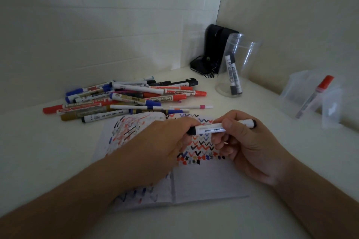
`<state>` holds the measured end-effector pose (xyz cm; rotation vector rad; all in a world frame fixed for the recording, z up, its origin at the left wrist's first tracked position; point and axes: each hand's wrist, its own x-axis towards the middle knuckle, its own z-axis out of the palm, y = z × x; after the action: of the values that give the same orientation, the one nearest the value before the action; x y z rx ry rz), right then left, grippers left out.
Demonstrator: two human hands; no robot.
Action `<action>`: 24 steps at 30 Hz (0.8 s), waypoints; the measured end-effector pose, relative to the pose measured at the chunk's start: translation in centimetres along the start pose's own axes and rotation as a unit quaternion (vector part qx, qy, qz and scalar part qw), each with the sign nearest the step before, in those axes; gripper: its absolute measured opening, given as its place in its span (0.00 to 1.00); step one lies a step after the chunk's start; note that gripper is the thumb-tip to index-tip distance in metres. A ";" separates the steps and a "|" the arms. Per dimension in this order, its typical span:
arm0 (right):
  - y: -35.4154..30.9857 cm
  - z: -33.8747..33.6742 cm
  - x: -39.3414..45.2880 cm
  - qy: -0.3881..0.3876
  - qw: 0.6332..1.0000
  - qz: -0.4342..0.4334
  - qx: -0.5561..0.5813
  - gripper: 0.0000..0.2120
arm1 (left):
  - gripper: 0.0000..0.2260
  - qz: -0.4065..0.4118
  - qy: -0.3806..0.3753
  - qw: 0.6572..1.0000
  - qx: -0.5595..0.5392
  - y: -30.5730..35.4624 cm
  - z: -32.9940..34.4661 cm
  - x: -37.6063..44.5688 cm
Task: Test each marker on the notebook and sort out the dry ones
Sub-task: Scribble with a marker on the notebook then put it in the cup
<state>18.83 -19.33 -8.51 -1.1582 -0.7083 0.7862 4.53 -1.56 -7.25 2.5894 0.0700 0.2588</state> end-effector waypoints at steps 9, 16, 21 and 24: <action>-12.1 -2.7 6.2 0.234 0.958 -0.152 -0.063 0.11 | 0.23 0.010 0.009 1.000 0.021 -3.6 1.5 1.6; -19.0 -8.8 17.0 0.380 0.813 -0.210 -0.388 0.04 | 0.14 0.053 0.032 0.996 0.062 -3.2 1.3 1.6; -16.0 -10.2 19.2 0.275 0.682 -0.061 -0.675 0.14 | 0.13 0.060 0.029 0.996 0.065 -4.0 2.0 1.9; -15.7 -9.8 19.9 0.243 0.628 -0.001 -0.739 0.10 | 0.13 0.056 0.036 0.996 0.063 -3.9 2.1 1.8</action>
<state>40.38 -11.03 5.74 -2.7110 -0.8418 -0.4068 6.70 0.88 -10.67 2.7126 -0.0347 0.4020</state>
